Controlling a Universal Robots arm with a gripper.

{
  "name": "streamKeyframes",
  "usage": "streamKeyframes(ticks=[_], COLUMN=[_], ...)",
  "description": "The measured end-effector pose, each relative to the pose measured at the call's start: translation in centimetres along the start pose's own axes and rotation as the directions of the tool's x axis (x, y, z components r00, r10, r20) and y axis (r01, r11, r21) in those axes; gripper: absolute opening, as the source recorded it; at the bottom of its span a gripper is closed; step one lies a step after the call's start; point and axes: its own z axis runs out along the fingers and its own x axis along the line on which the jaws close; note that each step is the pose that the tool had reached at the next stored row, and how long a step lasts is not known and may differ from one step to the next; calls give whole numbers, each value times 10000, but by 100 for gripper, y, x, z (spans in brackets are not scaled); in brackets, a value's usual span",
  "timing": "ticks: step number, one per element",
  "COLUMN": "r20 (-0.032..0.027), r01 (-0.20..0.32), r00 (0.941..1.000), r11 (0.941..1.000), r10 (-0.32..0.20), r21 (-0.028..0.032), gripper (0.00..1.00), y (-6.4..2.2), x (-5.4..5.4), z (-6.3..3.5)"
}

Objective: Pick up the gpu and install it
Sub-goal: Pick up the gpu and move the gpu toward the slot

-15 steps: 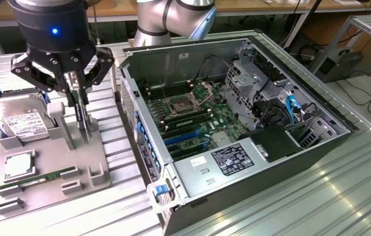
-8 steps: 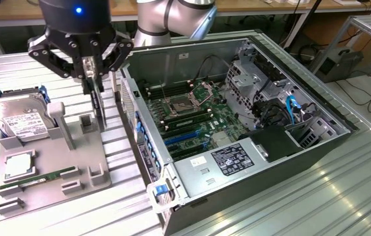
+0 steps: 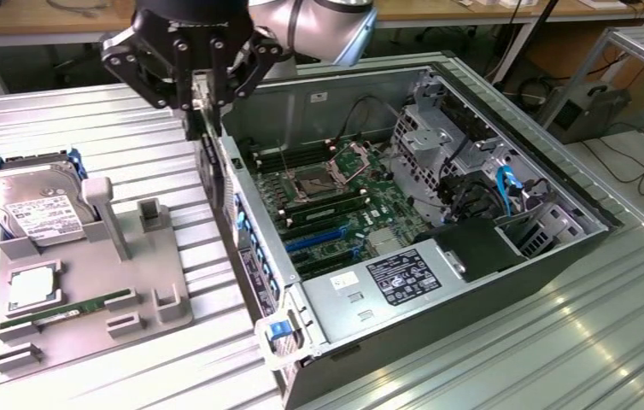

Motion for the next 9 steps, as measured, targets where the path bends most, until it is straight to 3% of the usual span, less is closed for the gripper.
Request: streamKeyframes(ticks=[2,9], r20=[-36,-64], r01=[-3,0], r00=[10000,10000], r11=[10000,10000], r10=[3,0], r21=[4,4], gripper=[26,26], y=[-12,-12], x=[-191,-557], z=[-25,-26])
